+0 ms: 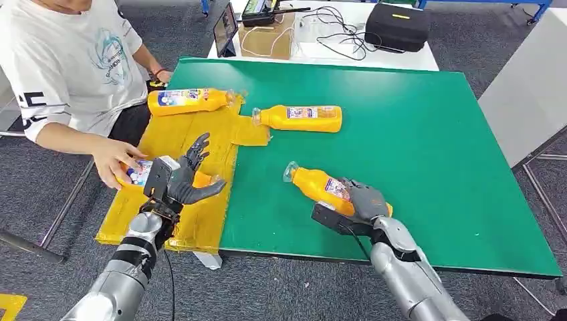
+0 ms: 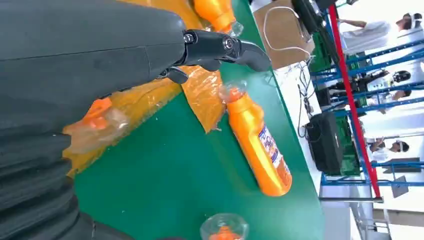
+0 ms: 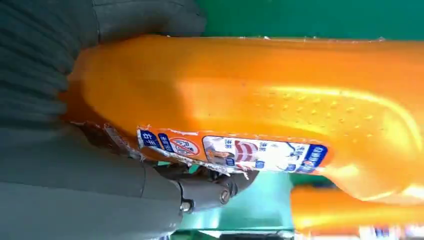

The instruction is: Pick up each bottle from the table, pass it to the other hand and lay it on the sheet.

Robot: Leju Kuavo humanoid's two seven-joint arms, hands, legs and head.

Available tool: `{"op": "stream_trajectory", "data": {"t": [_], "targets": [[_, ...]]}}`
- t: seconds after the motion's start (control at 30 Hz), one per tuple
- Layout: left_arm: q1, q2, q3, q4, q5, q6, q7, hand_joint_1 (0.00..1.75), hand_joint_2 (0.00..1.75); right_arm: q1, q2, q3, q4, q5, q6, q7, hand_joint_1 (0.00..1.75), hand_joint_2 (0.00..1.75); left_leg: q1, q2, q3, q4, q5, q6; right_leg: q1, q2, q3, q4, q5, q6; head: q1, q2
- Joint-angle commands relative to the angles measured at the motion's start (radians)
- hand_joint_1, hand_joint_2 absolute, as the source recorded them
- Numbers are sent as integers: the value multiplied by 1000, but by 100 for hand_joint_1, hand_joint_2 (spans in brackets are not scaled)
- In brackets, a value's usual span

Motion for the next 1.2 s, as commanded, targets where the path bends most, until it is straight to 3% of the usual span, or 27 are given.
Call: {"op": "stream_trajectory", "data": {"t": [0.03, 0.1, 0.3, 0.7, 1.2], "targets": [[-89, -41, -92, 131, -14, 53, 21, 0, 175, 33, 220, -144, -42, -223, -180, -172, 175, 175, 1, 0, 0, 1, -1, -2, 1, -1, 0, 1, -1, -2, 0, 0], [-108, -48, -110, 168, 8, 44, 36, 0, 175, 22, 253, -148, -35, -314, -214, -236, 175, 175, 2, -1, 0, 2, -3, -3, 3, -2, 0, 3, -3, -4, 0, 0], [-136, -80, -161, 229, 92, -88, 91, 0, 175, -38, 306, -83, 26, -376, -222, -275, 175, 175, 2, 1, 0, 1, -2, -2, 3, 0, 0, 1, -2, -2, 0, 0], [-149, -101, -190, 192, 261, -220, 121, 0, 175, -74, 361, 35, 169, -387, -195, -280, 175, 175, 2, 0, -2, 0, -1, -2, 2, 0, -2, 0, -1, -2, 0, 0], [-115, -85, -188, 114, 418, -241, 142, 0, 175, -48, 369, 143, 243, -343, -163, -239, 175, 175, 2, 0, -2, 0, -1, -2, 2, -1, -1, 0, -1, -2, 0, 0]]}}
